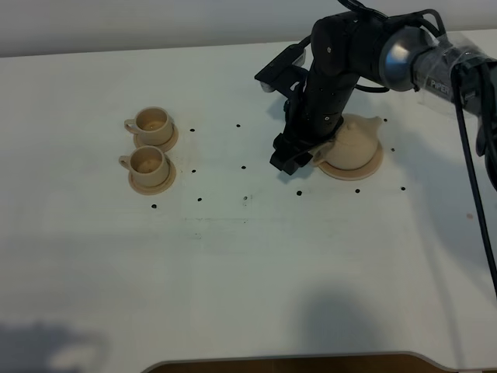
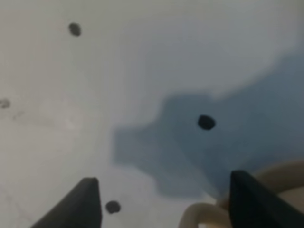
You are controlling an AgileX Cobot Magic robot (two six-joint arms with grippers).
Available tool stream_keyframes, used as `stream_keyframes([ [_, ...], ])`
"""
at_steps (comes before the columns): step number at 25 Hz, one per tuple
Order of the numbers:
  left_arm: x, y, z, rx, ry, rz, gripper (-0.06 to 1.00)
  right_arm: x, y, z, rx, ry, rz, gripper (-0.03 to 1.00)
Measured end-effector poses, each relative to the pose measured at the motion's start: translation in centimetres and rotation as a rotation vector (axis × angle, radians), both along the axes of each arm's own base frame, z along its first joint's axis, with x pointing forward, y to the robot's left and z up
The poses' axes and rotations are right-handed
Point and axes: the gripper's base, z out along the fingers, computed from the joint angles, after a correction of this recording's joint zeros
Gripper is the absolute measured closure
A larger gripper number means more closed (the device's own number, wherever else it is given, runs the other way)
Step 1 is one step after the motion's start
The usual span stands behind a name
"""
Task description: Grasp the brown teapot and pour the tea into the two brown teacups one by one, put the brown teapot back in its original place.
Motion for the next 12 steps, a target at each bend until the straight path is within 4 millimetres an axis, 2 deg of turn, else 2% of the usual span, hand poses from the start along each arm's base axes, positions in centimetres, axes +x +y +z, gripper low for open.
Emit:
stream_keyframes([
  [12, 0.0, 0.0, 0.0, 0.000, 0.000, 0.000, 0.48, -1.1, 0.5, -0.1, -0.028, 0.089, 0.014, 0.38],
])
